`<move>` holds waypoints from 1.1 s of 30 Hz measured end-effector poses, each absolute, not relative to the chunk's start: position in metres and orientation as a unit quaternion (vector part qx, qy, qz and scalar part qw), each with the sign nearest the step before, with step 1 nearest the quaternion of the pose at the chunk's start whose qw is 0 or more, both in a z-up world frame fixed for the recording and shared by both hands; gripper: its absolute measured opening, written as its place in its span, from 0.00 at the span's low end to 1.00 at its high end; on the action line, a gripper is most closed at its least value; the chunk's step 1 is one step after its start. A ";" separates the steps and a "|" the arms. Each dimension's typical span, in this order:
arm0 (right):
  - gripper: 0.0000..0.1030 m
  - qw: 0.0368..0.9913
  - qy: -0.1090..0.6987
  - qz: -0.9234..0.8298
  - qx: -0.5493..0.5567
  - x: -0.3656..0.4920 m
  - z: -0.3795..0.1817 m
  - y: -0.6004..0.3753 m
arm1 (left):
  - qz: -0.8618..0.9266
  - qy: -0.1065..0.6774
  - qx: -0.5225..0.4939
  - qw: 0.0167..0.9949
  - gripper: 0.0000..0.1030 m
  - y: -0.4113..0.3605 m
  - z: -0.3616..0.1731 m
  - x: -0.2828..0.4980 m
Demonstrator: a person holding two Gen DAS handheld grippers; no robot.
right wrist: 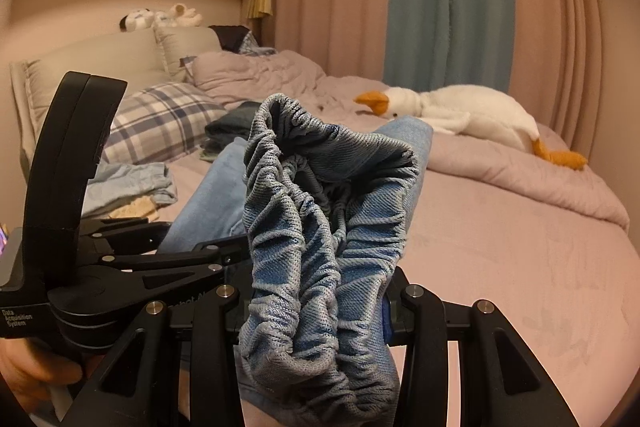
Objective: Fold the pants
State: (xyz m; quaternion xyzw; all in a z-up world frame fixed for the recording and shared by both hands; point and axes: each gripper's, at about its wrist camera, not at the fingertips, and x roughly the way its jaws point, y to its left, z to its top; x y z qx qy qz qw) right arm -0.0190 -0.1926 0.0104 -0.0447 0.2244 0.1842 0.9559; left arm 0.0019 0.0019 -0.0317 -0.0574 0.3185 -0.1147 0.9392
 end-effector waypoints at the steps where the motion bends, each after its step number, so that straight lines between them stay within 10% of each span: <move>1: 0.43 0.956 0.222 0.186 -0.047 -0.019 0.011 -0.191 | -0.114 0.317 -0.057 0.940 0.30 0.003 -0.031 0.003; 33: 0.43 0.957 0.197 0.203 -0.069 -0.007 0.023 -0.176 | -0.096 0.294 -0.074 0.948 0.30 0.021 -0.019 0.021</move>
